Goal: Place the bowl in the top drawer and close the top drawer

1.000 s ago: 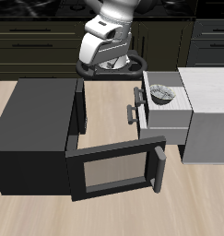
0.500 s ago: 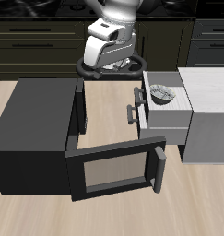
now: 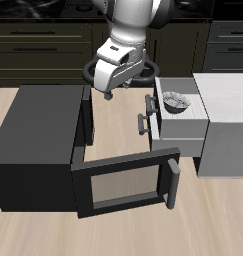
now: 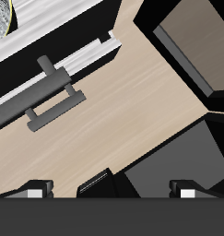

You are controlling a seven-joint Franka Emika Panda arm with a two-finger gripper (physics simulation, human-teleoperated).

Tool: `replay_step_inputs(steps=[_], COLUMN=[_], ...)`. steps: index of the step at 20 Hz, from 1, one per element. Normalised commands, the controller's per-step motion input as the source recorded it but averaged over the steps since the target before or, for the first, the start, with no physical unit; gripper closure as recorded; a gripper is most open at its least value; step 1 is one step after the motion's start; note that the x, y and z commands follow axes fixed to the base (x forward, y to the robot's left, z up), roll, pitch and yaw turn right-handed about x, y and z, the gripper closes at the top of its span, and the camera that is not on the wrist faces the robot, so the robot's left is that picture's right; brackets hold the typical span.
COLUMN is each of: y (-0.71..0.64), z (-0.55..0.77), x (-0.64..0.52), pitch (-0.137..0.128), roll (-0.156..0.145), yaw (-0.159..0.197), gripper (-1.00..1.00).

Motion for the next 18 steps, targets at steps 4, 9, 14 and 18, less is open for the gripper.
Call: replay_step_inputs(steps=[4,9,14,18], y=[-0.05,0.04,0.04,0.15], z=[-0.16,-0.10,-0.24,-0.27], x=[-0.13,-0.02,0.14,0.10], pitch=[0.022,-0.012,-0.019,-0.016], roll=[0.004,0.006,0.013,0.053], yaw=[0.024,-0.004,0.022,0.000], gripper=[-1.00,-1.00,-1.00,-1.00])
